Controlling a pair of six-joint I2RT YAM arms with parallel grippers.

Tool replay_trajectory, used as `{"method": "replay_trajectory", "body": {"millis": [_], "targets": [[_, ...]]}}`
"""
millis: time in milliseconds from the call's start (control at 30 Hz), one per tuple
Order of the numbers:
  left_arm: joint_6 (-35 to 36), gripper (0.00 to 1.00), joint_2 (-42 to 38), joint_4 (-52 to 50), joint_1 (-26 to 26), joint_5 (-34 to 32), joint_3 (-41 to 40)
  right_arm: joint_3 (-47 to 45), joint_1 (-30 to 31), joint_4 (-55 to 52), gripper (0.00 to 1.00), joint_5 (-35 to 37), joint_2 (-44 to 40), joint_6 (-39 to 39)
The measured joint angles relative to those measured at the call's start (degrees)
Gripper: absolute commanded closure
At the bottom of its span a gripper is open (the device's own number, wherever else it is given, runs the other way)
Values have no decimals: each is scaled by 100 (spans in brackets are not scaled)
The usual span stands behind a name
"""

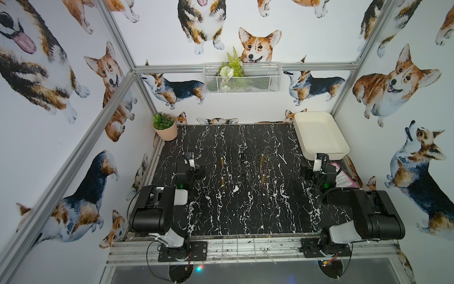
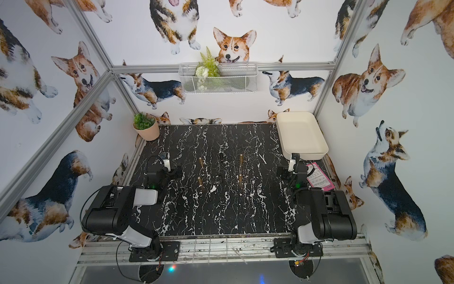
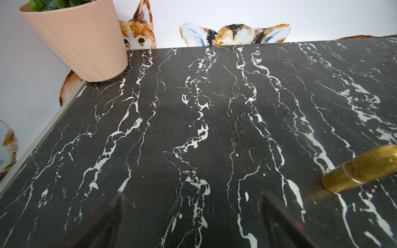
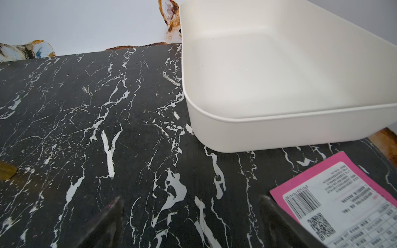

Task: Open the lipstick cap
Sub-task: Pick up the lipstick at the center of the board.

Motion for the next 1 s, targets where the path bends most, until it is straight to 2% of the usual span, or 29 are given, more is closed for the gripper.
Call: {"method": "replay_trajectory", "body": {"millis": [167, 300, 433, 567, 700, 867, 1000], "targets": [[0, 0, -2, 0, 0, 2, 0, -26, 0, -2, 0, 4, -66, 2], [-2, 0, -179, -387, -24, -157, 205, 127, 0, -446, 0, 20, -708, 2], [-103, 0, -396, -1471, -33, -348, 1091, 660, 0, -1174, 0, 52, -1447, 70], [-326, 0, -584, -2844, -107, -610, 1941, 992, 0, -1768, 0, 208, -1937, 553], [-439, 0, -914, -4192, -472, -782, 2614, 1204, -2, -2155, 0, 356, -2081, 1331], [-782, 0, -1093, -5637, -719, -798, 3648, 1593, -4, -2717, 0, 168, -2184, 1976], [-1003, 10, -922, -6734, -997, -577, 4365, 1993, -4, -3261, 0, 87, -2288, 2382]]}}
